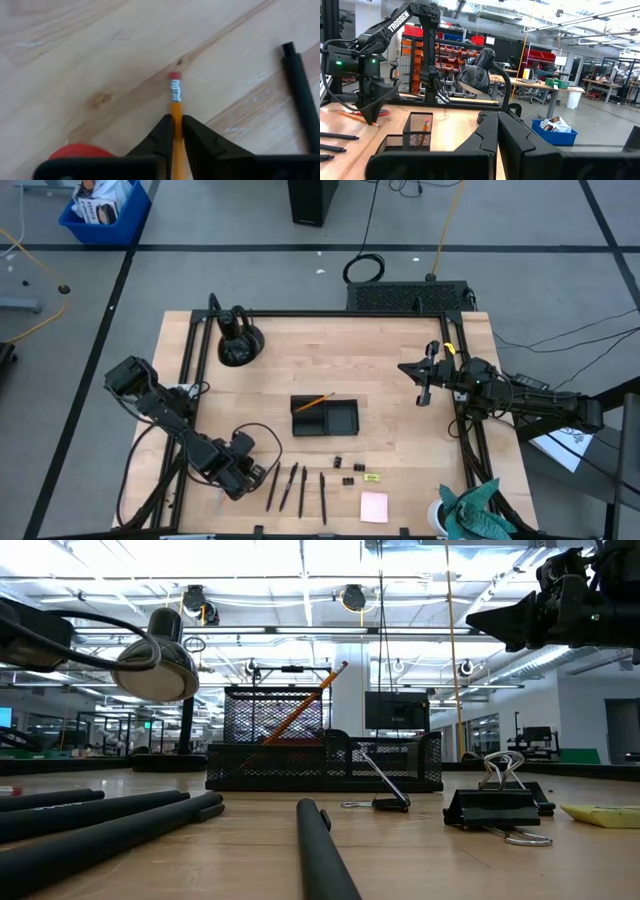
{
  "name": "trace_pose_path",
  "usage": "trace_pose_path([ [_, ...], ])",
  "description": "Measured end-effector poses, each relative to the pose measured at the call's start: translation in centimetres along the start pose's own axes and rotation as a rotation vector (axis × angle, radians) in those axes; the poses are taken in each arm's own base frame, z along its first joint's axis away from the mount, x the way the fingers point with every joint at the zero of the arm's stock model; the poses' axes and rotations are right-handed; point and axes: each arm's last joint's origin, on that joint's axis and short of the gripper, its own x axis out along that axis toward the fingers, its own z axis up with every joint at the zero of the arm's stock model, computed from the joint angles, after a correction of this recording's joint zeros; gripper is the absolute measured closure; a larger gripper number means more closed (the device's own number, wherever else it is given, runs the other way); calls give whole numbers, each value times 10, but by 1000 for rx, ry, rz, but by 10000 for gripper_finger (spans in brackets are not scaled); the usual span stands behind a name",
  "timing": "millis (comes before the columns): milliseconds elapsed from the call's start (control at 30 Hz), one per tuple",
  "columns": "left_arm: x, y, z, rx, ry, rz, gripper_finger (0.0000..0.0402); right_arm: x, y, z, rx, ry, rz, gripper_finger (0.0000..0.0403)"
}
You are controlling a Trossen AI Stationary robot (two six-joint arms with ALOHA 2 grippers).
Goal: Pick and place office supplies into organizer
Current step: Put the orange pencil into the black desk organizer
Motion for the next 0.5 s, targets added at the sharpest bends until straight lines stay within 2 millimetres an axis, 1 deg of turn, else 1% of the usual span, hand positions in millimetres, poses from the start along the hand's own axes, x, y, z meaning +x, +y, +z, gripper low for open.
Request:
trace_pose_path([
  [167, 0, -7, -2, 37, -93, -66, 394, 0, 0, 0, 1, 1, 0, 399],
  [367, -3, -24, 0, 174, -198, -188, 388, 0, 0, 0, 1, 0, 0, 399],
  [500, -11, -36, 6, 247, -267, -243, 390, 0, 0, 0, 2, 0, 0, 399],
])
